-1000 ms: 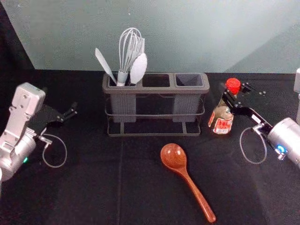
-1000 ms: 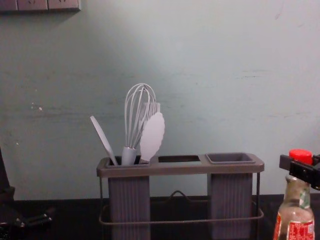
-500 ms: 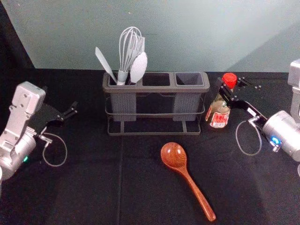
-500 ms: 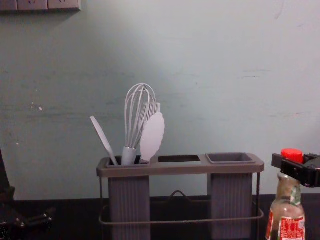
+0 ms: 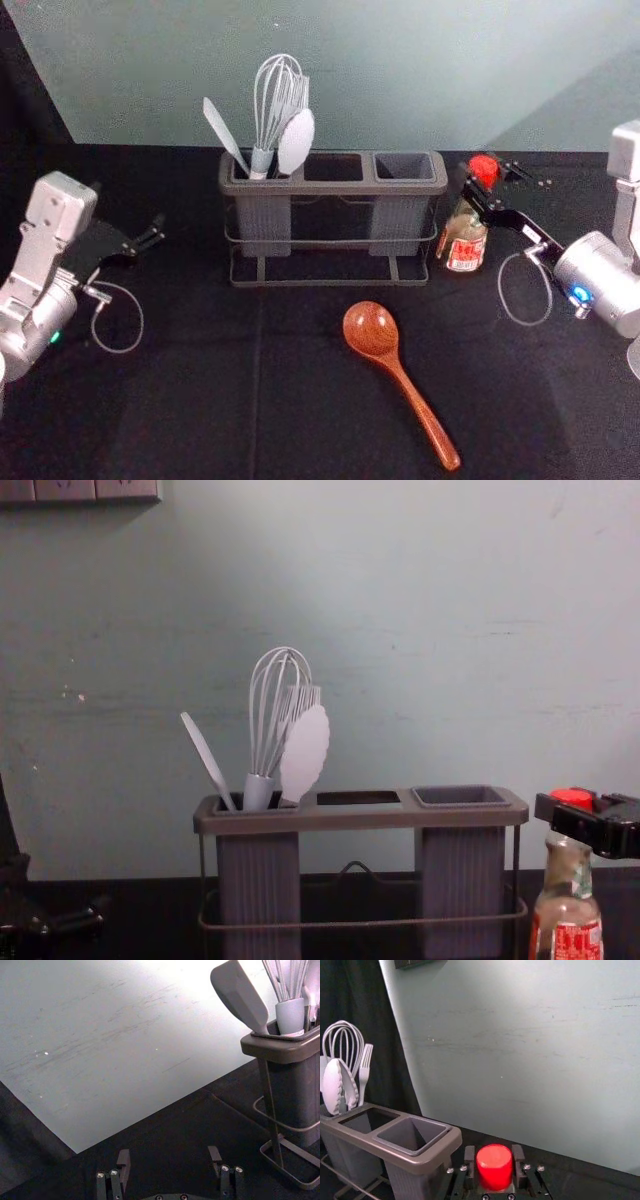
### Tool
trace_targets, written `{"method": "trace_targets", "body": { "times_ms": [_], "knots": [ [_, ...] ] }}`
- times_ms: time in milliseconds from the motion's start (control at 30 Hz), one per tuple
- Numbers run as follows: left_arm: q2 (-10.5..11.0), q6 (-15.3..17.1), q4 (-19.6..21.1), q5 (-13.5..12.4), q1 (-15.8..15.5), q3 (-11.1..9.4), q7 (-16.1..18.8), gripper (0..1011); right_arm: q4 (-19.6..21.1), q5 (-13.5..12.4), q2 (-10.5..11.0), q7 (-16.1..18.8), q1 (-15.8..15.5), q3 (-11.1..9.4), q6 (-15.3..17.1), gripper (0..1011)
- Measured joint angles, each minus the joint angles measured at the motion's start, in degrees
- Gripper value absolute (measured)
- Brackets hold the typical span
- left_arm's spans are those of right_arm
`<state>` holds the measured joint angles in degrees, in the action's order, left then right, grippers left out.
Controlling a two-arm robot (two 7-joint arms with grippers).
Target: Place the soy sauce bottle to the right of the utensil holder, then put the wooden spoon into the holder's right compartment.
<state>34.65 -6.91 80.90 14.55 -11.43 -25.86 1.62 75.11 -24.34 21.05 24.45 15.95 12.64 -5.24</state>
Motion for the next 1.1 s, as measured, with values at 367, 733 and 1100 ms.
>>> {"method": "trace_targets", "body": {
  "times_ms": [367,733,1100],
  "knots": [
    [0.0,0.0,0.0,0.0,0.0,0.0,0.0,1011,3.13,0.03,0.71,-0.93,-1.71,-1.35,-1.09,783],
    [0.0,0.0,0.0,0.0,0.0,0.0,0.0,1011,9.43,0.35,2.29,-1.78,-5.35,-2.93,-1.07,1000],
    [0.0,0.0,0.0,0.0,0.0,0.0,0.0,1011,17.71,2.34,3.28,-3.98,-10.69,-3.29,0.18,1000]
  ]
}}
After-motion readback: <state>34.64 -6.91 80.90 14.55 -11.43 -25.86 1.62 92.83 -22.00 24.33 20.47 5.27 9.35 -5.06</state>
